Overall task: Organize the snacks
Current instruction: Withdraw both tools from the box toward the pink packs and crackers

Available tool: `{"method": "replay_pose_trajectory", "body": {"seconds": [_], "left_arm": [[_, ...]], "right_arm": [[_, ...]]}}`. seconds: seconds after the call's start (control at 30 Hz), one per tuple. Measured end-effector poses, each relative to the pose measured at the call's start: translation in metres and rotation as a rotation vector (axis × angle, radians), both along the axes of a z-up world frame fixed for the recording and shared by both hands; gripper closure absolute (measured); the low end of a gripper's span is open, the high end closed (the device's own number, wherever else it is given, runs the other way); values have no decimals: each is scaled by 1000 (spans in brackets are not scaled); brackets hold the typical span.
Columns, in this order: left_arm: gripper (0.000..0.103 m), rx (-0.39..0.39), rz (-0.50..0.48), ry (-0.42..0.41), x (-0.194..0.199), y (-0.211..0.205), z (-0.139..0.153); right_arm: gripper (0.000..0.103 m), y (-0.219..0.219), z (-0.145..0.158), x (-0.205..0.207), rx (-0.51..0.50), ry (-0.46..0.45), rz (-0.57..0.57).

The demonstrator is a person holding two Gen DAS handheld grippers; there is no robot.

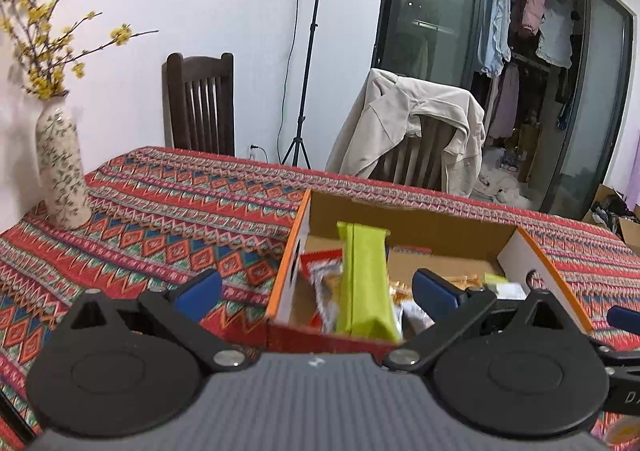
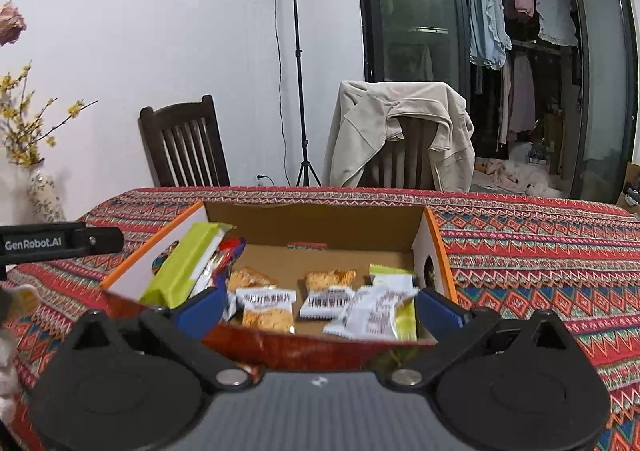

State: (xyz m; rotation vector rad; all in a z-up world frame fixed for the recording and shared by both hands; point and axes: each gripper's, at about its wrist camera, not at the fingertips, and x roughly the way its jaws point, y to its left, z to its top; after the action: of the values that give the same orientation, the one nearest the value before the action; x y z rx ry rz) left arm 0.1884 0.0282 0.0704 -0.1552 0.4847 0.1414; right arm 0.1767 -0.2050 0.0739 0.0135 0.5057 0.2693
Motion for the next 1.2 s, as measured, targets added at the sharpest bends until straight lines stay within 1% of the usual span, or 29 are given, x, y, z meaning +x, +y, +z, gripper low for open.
{"method": "replay_pose_trajectory", "body": {"seconds": [0.27, 0.47, 0.6, 0.7, 0.83, 0.93, 1.03, 1.13, 1.2], "left_arm": [[0, -12, -13, 45, -37, 9, -24], [0, -3, -25, 46, -57, 12, -40], [0, 20, -3, 51, -61, 11, -58], [0, 23, -12, 72, -58, 10, -68], [0, 14, -18, 65, -59, 12, -71], [0, -10, -23, 89, -55, 15, -75], [0, -33, -30, 97, -54, 17, -77], [0, -39, -31, 101, -54, 18, -78], [0, -38, -29, 105, -53, 18, -79]], "right_arm": [[0, -11, -19, -36, -28, 51, -1], [0, -19, -36, -50, -40, 97, -1], [0, -23, -49, -51, -27, 145, -5], [0, -22, -61, -48, -23, 167, -21], [0, -23, -72, -49, -2, 153, -22], [0, -22, -74, -48, -1, 153, -16], [0, -25, -76, -45, 16, 172, -20], [0, -32, -77, -41, 48, 190, -35], [2, -35, -79, -39, 68, 206, -41]]}}
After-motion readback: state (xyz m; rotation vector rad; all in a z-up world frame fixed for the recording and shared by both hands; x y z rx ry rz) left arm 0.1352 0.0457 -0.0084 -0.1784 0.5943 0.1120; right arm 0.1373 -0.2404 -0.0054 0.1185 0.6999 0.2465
